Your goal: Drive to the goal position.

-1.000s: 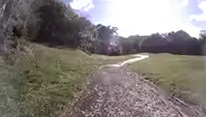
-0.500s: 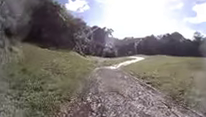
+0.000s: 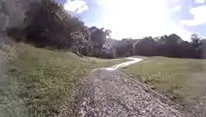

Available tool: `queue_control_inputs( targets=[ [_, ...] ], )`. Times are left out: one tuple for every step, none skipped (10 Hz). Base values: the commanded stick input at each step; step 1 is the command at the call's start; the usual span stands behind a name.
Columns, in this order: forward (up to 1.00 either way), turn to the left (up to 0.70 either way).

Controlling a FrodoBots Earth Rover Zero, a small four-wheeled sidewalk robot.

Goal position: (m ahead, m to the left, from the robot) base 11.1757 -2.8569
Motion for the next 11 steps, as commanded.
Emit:
queue_control_inputs(
  targets=[
    [0.70,0.00],
    [0.70,0.00],
    [0.70,0.00],
    [0.70,0.00],
    [0.70,0.00],
    [0.70,0.00],
    [0.70,0.00],
    [0.70,0.00],
    [0.70,0.00],
    [0.70,0.00],
    [0.70,0.00]
  ],
)
